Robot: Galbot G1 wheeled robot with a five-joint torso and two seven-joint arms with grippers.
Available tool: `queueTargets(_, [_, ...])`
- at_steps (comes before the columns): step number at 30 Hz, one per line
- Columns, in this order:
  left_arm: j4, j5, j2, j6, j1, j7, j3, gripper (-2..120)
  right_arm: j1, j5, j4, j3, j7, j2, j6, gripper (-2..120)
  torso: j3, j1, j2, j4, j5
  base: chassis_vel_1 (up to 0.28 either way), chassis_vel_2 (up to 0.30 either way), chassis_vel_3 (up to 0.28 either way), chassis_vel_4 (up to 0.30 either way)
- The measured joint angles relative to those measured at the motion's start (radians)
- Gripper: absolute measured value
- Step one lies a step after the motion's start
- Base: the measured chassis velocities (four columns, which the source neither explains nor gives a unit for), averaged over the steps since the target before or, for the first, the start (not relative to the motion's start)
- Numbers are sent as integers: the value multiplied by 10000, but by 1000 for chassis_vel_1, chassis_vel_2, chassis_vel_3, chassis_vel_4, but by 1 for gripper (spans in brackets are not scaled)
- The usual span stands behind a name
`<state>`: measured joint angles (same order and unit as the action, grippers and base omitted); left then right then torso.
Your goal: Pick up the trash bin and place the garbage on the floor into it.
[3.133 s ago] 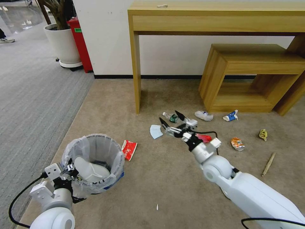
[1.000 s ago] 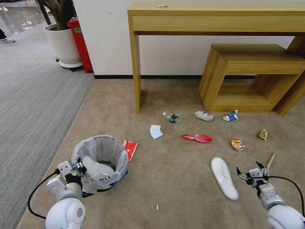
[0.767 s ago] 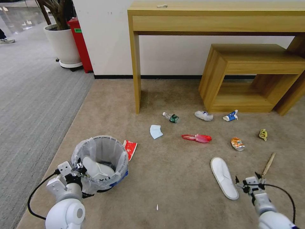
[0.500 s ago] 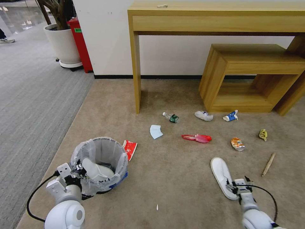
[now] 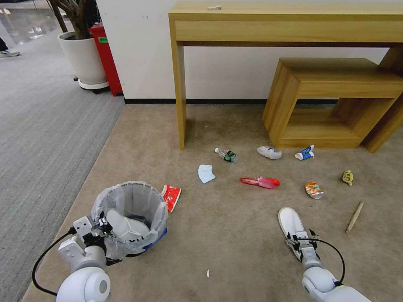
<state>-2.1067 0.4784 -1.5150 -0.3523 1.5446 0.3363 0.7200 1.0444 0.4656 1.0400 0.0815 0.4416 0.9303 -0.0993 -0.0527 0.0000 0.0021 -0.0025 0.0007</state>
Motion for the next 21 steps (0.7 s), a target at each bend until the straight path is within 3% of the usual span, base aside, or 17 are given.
queueTargets(7, [46, 3, -25, 23, -41, -5, -26, 3, -545, 41, -607, 224, -183, 228, -139, 91, 0, 0, 0, 1, -1, 0, 0, 0, 0])
queueTargets(12, [77, 17, -32, 39, -76, -6, -30, 3, -882, 10, -1087, 409, -282, 453, -322, 82, 0, 0, 0, 0, 0, 0, 0, 0, 0])
queueTargets(21, [64, 57, -30, 77, -84, -23, -75, 3, -1143, -211, -1681, 585, -575, 757, -612, 46, 1, 0, 0, 1, 0, 0, 0, 0, 0])
